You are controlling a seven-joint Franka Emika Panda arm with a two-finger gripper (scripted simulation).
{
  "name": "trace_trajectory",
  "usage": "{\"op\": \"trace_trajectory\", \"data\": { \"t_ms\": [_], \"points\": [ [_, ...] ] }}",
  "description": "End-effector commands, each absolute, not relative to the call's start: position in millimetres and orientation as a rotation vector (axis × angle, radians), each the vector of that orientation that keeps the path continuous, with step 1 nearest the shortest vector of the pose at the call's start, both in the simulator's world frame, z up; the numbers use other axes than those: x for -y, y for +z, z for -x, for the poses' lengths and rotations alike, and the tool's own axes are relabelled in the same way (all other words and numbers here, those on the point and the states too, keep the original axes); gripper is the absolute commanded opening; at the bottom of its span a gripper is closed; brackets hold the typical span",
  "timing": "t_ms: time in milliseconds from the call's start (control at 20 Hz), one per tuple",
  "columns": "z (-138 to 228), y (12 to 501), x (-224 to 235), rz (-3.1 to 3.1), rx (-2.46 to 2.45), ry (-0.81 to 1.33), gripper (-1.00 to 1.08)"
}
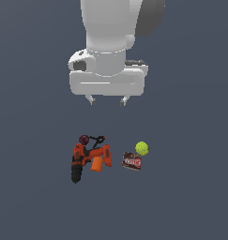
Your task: Pick up a designated object from a clutter of objects.
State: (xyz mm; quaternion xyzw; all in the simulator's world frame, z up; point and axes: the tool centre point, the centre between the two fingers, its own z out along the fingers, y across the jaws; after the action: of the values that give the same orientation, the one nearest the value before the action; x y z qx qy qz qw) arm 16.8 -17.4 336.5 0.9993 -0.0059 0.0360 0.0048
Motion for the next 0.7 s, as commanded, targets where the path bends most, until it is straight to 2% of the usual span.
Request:
{"op": "trace_trajectory", "data": {
  "t_ms": [0,650],
  "points": [
    [-17,336,17,-3.13,0.019,0.113,1.0],
    [-13,327,35,-3.149,0.135,0.078,1.0]
  ]
}}
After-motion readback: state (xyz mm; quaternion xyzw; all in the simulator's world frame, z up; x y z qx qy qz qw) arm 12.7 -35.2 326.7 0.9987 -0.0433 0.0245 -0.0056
